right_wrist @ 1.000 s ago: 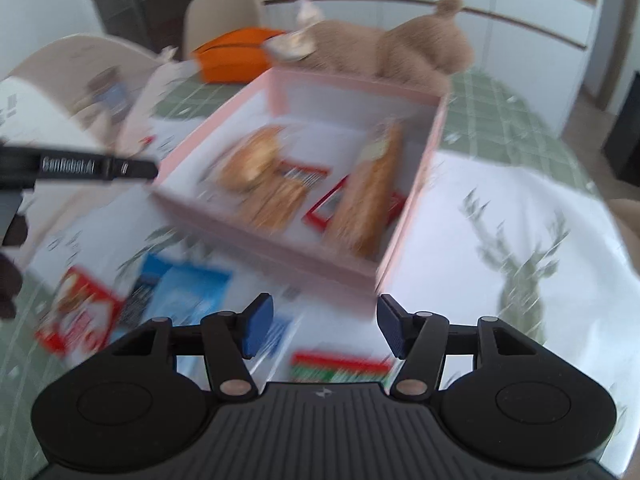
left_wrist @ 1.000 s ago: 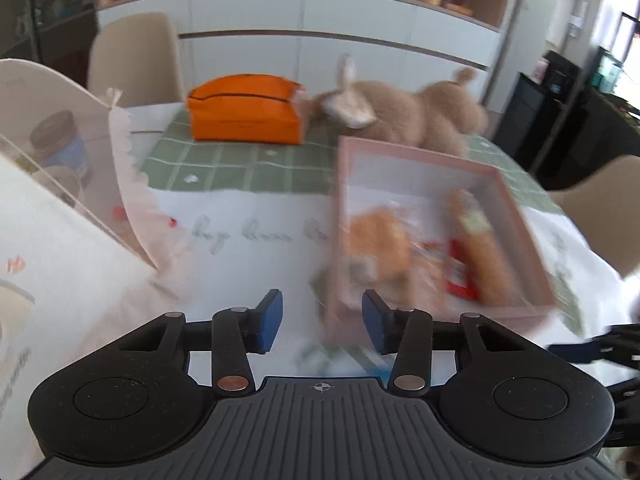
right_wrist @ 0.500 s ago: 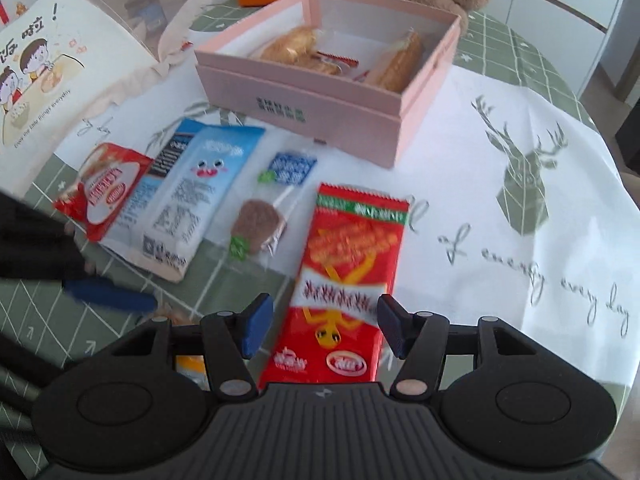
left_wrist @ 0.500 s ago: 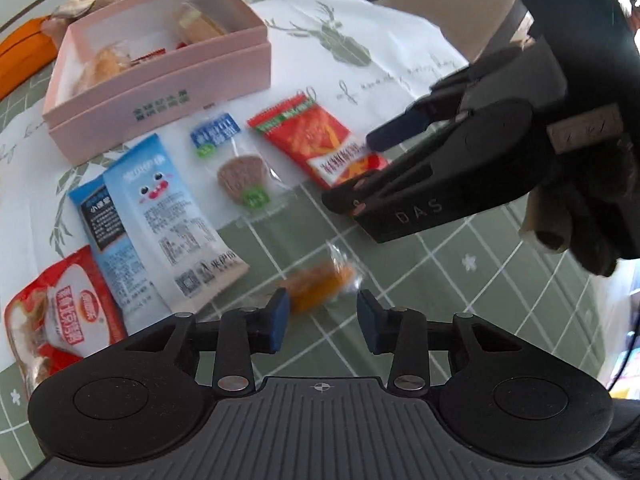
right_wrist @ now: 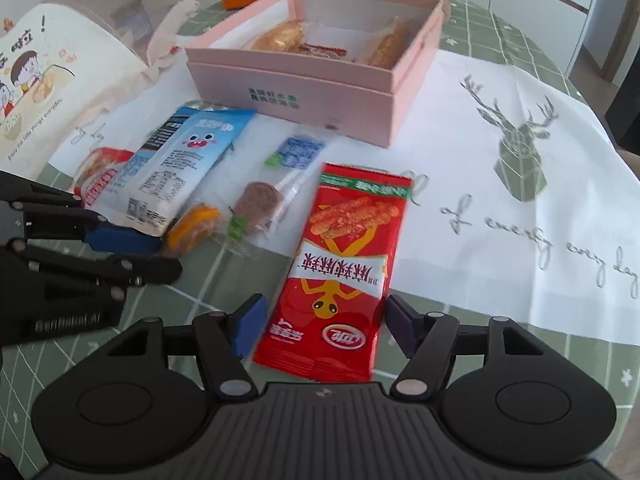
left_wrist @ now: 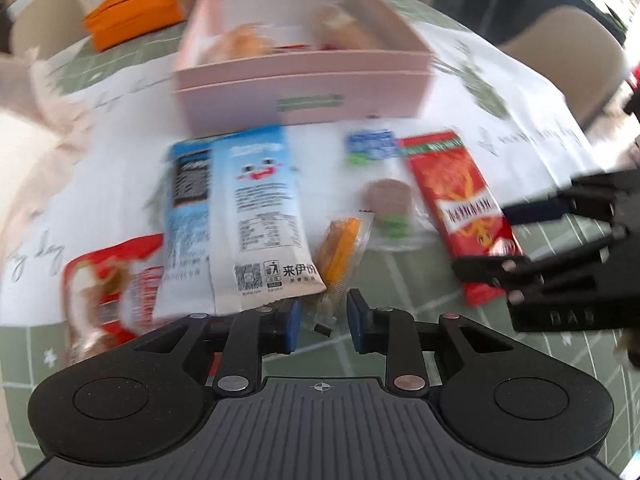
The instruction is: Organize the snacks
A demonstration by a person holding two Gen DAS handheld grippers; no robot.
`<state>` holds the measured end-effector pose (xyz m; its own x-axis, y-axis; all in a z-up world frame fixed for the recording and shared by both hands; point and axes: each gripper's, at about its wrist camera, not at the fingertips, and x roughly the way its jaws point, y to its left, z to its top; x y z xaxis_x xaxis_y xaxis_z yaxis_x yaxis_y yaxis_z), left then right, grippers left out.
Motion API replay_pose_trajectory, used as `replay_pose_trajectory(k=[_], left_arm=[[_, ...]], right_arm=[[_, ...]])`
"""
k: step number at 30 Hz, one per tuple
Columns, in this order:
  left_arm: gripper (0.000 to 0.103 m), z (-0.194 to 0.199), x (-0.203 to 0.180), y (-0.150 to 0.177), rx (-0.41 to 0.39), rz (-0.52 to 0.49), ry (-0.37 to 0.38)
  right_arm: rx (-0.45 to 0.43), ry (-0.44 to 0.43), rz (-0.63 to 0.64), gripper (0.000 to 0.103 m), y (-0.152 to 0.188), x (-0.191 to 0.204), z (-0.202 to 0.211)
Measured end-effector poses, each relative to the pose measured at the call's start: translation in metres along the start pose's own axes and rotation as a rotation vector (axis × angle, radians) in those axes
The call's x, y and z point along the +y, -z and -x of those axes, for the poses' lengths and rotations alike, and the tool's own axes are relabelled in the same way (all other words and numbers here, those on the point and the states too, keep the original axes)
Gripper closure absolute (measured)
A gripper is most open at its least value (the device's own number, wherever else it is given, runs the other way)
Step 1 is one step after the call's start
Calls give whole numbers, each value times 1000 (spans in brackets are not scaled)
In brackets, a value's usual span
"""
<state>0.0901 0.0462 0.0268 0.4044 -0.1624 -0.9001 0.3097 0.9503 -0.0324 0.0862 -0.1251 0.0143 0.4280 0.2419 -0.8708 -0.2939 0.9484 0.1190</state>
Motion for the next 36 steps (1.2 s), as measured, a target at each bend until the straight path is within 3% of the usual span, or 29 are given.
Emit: replay_pose_trajectory(k=[5,10,18,22,25,28,33,36], left_arm=[[74,13,10,-3,-15,19,56],[73,12,-7,-5,-7,-51,71],[73,-10,-11,-25,-45,83,86],[84,-17,-11,-32,-65,119,102],[85,-17,-6,-28,-67,147,76],[85,-12,3,-18,-44,164,66],[85,4,17,-9,-31,188,112],[83,22,15,-12,-73,181,159]], right_arm=[[-22,-47,37,59,-5,20,-4],[-9,-54,44,59,-3,19,-2],[-28,-23,-34,56,8,-11,4],[-44,-31,-61,47,13,-17,6],[-48,-37,-60,37,13,-15,5],[-46,-16,-46,36,12,-12,4],[-103,42,14,36,-7,-4,4],[-154,56,-20,38,-36,-7,0]])
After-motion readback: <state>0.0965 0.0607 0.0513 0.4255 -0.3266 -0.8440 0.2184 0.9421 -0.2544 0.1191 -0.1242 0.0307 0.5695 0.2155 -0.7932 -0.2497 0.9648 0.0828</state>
